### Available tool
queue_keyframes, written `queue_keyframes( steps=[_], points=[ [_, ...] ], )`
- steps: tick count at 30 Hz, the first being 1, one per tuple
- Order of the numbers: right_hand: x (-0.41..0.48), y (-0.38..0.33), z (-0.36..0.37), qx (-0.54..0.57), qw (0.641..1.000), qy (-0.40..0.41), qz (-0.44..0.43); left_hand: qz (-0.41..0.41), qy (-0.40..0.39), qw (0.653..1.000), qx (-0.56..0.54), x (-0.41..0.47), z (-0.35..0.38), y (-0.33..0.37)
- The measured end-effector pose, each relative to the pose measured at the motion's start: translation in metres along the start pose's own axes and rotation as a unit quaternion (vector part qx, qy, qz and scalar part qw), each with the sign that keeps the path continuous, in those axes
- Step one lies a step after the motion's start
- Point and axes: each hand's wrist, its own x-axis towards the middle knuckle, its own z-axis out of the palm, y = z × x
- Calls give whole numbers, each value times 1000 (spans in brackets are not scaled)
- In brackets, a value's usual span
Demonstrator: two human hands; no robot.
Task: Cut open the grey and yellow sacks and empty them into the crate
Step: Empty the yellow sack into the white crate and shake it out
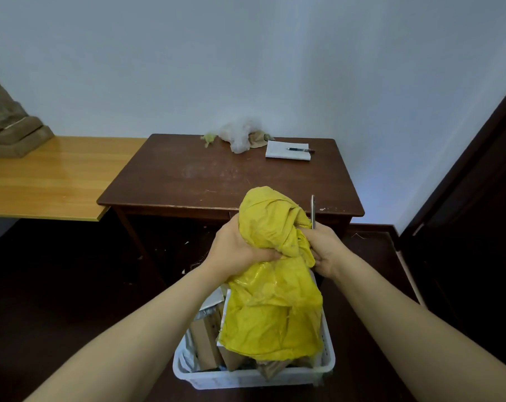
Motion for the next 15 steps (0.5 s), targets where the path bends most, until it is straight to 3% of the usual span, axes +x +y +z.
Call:
queue_keyframes(
  steps=[3, 6, 8, 10, 11, 15],
  points=[
    [2, -17, -14, -139, 989, 10, -43, 0, 21, 999, 37, 7, -5, 0],
    [4, -36, -34, -179, 967, -18, -179, -8, 43, 987, 153, 17, -19, -2],
    [3, -40, -34, -327, 905, -87, -256, -8, 43, 982, 184, 20, -21, -1],
    [0, -34, -23, -452, 847, -135, -244, -4, 33, 987, 156, 22, -14, 6],
    [1, -29, -19, -465, 842, -128, -240, -2, 25, 991, 131, 24, -9, 10],
    [13, -16, -20, -317, 892, -41, -318, -21, -30, 999, -27, 23, -2, 17]
  ],
)
